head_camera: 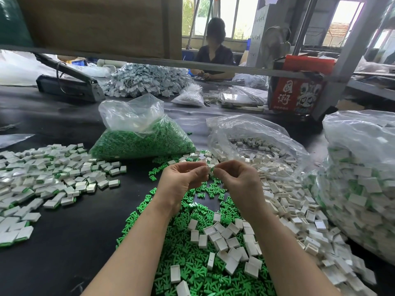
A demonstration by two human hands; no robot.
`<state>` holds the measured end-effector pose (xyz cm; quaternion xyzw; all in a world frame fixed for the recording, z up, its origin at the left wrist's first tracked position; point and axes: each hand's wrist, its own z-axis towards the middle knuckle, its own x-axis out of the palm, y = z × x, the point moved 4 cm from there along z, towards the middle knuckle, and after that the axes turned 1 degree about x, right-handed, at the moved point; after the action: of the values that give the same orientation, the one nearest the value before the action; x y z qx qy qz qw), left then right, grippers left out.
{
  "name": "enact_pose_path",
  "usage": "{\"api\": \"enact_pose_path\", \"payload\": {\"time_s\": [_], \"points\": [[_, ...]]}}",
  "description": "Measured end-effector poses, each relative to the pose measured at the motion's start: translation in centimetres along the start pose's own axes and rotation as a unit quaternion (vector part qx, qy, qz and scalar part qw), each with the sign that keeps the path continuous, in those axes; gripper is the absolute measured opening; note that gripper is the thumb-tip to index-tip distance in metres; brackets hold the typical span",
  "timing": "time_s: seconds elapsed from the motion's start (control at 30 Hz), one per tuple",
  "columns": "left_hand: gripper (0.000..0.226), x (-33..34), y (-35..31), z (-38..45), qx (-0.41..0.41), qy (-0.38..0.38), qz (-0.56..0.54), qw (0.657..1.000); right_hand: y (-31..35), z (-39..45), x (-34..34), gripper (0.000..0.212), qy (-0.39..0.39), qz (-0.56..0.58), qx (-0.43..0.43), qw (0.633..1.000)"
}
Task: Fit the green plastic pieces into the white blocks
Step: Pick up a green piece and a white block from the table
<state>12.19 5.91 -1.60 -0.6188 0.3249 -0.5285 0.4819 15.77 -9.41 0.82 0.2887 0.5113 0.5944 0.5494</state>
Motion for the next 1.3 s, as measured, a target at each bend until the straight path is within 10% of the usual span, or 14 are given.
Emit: {"api": "enact_pose_path", "payload": {"time_s": [0.57, 0.9, 1.3], "points": [[0.018, 0.1, 0.6, -0.4, -0.058, 0.15, 0.223, 0.961, 0.4, 0.1, -0.5, 0.006, 0.121, -0.054, 0.015, 0.991], [0.022, -0.1, 0.0, -0.1, 0.006, 0.113, 0.22, 0.969, -1.0, -0.2, 0.1, 0.006, 0.009, 0.06, 0.092, 0.994], [0.015, 0.7, -0.4, -0.1, 0.036, 0.099, 0.269, 0.957, 0.1, 0.3, -0.1, 0.005, 0.013, -0.138, -0.039, 0.99]]}}
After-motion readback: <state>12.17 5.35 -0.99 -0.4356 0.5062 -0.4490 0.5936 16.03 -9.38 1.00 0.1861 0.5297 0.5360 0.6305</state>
